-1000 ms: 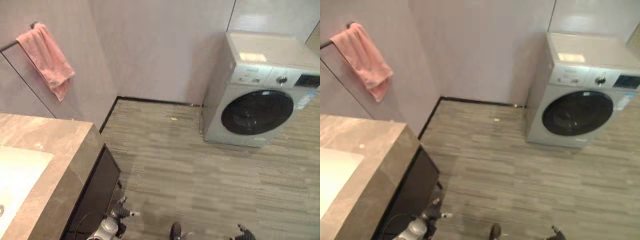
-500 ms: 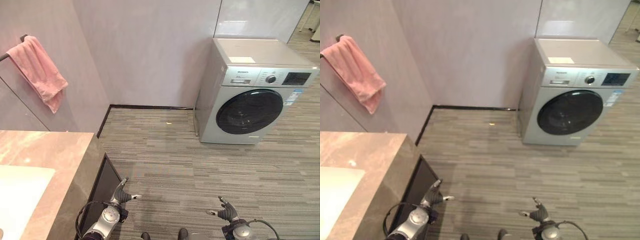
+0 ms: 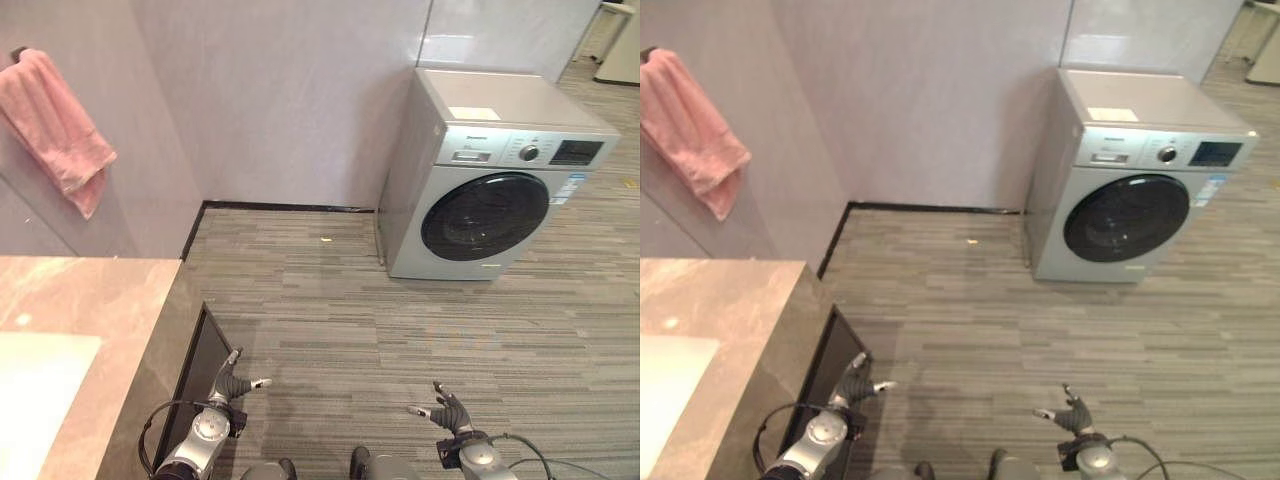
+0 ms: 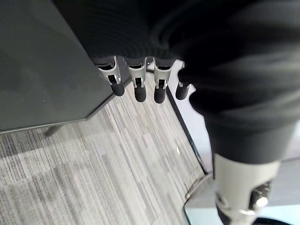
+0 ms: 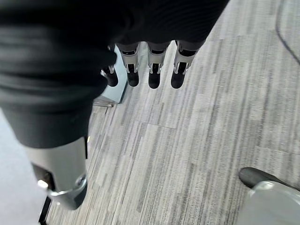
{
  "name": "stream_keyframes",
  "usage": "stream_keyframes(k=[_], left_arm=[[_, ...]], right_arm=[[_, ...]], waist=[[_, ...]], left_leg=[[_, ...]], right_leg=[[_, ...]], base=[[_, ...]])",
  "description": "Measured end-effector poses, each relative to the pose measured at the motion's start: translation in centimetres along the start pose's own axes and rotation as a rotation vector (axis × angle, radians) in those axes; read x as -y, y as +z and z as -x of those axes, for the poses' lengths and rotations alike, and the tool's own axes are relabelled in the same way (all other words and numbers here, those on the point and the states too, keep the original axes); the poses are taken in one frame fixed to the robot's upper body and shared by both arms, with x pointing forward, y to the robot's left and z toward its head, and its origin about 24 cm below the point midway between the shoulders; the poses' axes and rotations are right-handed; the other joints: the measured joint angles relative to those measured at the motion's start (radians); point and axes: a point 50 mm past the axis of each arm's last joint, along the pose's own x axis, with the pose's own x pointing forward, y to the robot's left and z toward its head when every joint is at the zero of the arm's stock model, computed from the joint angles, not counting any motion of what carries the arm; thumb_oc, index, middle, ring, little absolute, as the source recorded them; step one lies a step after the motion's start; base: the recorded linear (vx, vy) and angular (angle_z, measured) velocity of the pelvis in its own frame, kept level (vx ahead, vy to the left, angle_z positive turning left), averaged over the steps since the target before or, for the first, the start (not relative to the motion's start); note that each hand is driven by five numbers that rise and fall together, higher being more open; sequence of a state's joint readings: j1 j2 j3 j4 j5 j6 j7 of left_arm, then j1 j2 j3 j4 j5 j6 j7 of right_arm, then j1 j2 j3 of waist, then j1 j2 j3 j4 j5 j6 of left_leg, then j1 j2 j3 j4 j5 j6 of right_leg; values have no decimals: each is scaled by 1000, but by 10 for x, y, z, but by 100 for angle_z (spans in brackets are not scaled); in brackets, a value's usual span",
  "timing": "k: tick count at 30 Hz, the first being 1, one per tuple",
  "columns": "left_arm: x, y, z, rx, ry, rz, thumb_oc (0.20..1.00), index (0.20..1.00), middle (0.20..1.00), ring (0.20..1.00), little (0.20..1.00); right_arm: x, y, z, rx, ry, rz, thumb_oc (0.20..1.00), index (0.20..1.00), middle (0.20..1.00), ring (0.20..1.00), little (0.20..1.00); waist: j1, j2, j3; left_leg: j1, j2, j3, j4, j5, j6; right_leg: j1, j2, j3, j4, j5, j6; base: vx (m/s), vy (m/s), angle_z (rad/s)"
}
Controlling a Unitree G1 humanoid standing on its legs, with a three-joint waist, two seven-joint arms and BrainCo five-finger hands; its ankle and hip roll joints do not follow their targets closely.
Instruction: Put brush and paste in cup on sink, flatten towel.
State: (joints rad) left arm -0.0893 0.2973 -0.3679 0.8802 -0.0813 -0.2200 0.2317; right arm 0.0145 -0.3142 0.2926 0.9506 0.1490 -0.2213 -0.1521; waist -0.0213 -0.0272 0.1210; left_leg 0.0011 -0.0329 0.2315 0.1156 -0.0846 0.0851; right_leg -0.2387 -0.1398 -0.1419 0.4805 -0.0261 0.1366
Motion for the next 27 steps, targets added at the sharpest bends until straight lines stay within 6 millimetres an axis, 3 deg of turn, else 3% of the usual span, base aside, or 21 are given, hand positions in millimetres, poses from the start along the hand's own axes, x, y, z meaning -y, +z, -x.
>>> stream_keyframes(k=[1, 5, 7, 9, 11, 14, 15, 16, 17, 18, 19, 20, 22, 23, 24, 26, 27], left_arm=[[0, 0, 0, -1, -2, 0, 1000, 1000, 1000, 1000, 1000], [1, -9, 4, -29, 0, 14, 1000, 1000, 1000, 1000, 1000], [0, -13, 4, -59, 21, 64, 1000, 1000, 1000, 1000, 1000], [4, -14, 5, -68, 14, 76, 1000, 1000, 1000, 1000, 1000], [4, -14, 6, -70, 15, 111, 1000, 1000, 1000, 1000, 1000], [4, -13, 6, -64, 11, 121, 1000, 1000, 1000, 1000, 1000], [6, -13, 7, -67, 10, 143, 1000, 1000, 1000, 1000, 1000], [7, -13, 7, -69, 10, 160, 1000, 1000, 1000, 1000, 1000], [6, -10, 5, -65, 13, 166, 1000, 1000, 1000, 1000, 1000], [5, -8, 3, -58, 15, 168, 1000, 1000, 1000, 1000, 1000], [5, -5, 1, -54, 14, 172, 1000, 1000, 1000, 1000, 1000], [5, -5, 1, -55, 11, 193, 1000, 1000, 1000, 1000, 1000], [4, 3, -4, -34, 7, 197, 1000, 1000, 1000, 1000, 1000], [3, 11, -8, -12, 6, 197, 1000, 1000, 1000, 1000, 1000], [2, 13, -9, -6, 9, 199, 1000, 1000, 1000, 1000, 1000], [-2, 10, -8, -17, 22, 200, 1000, 1000, 1000, 1000, 1000], [-3, 5, -6, -26, 24, 201, 1000, 1000, 1000, 1000, 1000]], right_arm=[[-1, 2, -1, 7, 2, 0, 1000, 1000, 1000, 1000, 1000], [-4, -4, 3, -10, 9, -11, 1000, 1000, 1000, 1000, 1000], [-5, 3, -1, 5, -4, -53, 1000, 1000, 1000, 1000, 1000], [-7, 0, 1, -3, 2, -55, 1000, 1000, 1000, 1000, 1000], [-10, 1, 1, 2, 17, -45, 1000, 1000, 1000, 1000, 1000], [-10, -3, 3, -10, 18, -43, 1000, 1000, 1000, 1000, 1000], [-7, -4, 2, -13, 12, -36, 1000, 1000, 1000, 1000, 1000], [-5, -3, 2, -11, 8, -33, 1000, 1000, 1000, 1000, 1000], [-4, -3, 2, -11, 7, -28, 1000, 1000, 1000, 1000, 1000], [-1, -1, 1, -3, 3, -23, 1000, 1000, 1000, 1000, 1000], [1, -3, 2, -7, -2, -18, 1000, 1000, 1000, 1000, 1000], [3, 4, -2, 16, -3, -4, 1000, 1000, 1000, 1000, 1000], [5, 9, -4, 25, -5, 4, 1000, 1000, 1000, 1000, 1000], [5, 8, -4, 18, -5, 8, 1000, 1000, 1000, 1000, 1000], [6, 9, -5, 21, -3, 11, 1000, 1000, 1000, 1000, 1000], [5, 13, -6, 30, -9, -19, 1000, 1000, 1000, 1000, 1000], [7, 14, -5, 41, -22, -59, 1000, 1000, 1000, 1000, 1000]], waist=[[-2, 10, 2], [-25, 16, 0], [-25, 16, -7], [-32, 19, -6], [-31, 12, -7], [-46, 1, -31], [-45, 13, -46], [-45, 23, -47], [-40, 14, -51], [-23, 10, -51], [-20, 7, -50], [-10, -2, -44], [1, -20, -26], [3, -33, -9], [7, -42, -2], [12, -46, 1], [10, -29, -3]], left_leg=[[2, 8, 4, 0, -3, 8], [45, -13, -3, -36, -9, 14], [33, -15, -1, -58, -5, 22], [38, -15, -3, -62, -8, 19], [64, -16, -2, -60, -27, 11], [87, -6, -40, -39, -69, -26], [85, 17, -56, 5, -89, -63], [63, 37, -62, 78, -106, -88], [-47, 76, -76, 300, -108, -125], [-145, 95, -108, 492, -71, -181], [-189, 105, -120, 582, -35, -190], [-259, 112, -164, 693, 61, -215], [-306, 105, -182, 764, 123, -229], [-318, 74, -187, 715, 73, -194], [-320, 67, -177, 646, 67, -183], [-313, 78, -95, 401, 62, -166], [-295, 100, -63, 179, 72, -160]], right_leg=[[-49, -25, -4, 85, 24, 9], [-65, 4, 27, 100, 5, 11], [-77, -2, -6, -86, 1, 1], [-92, -13, -24, -164, 17, 21], [-89, -40, -102, -187, 23, 16], [-20, -14, -84, -222, 47, -1], [2, 19, -75, -242, 50, -81], [26, 41, -79, -262, 42, -96], [58, 56, -92, -294, 46, -142], [73, 65, -97, -306, 45, -166], [81, 70, -109, -316, 43, -177], [100, 86, -111, -314, 21, -198], [119, 91, -111, -314, -7, -216], [146, 89, -116, -338, -24, -205], [161, 90, -117, -354, -20, -202], [209, 109, -119, -420, -13, -203], [246, 141, -113, -485, -14, -163]], base=[[147, 36, -22], [255, 10, -1], [306, -16, -3], [316, -24, 9], [327, -67, 1], [324, -155, 35], [276, -209, 42], [268, -335, 36], [108, -192, 27], [153, -269, 17], [99, -115, 4], [190, -111, -3], [296, -13, 6], [364, 18, 16], [567, 138, 19], [514, 188, 3], [272, 125, -11]])
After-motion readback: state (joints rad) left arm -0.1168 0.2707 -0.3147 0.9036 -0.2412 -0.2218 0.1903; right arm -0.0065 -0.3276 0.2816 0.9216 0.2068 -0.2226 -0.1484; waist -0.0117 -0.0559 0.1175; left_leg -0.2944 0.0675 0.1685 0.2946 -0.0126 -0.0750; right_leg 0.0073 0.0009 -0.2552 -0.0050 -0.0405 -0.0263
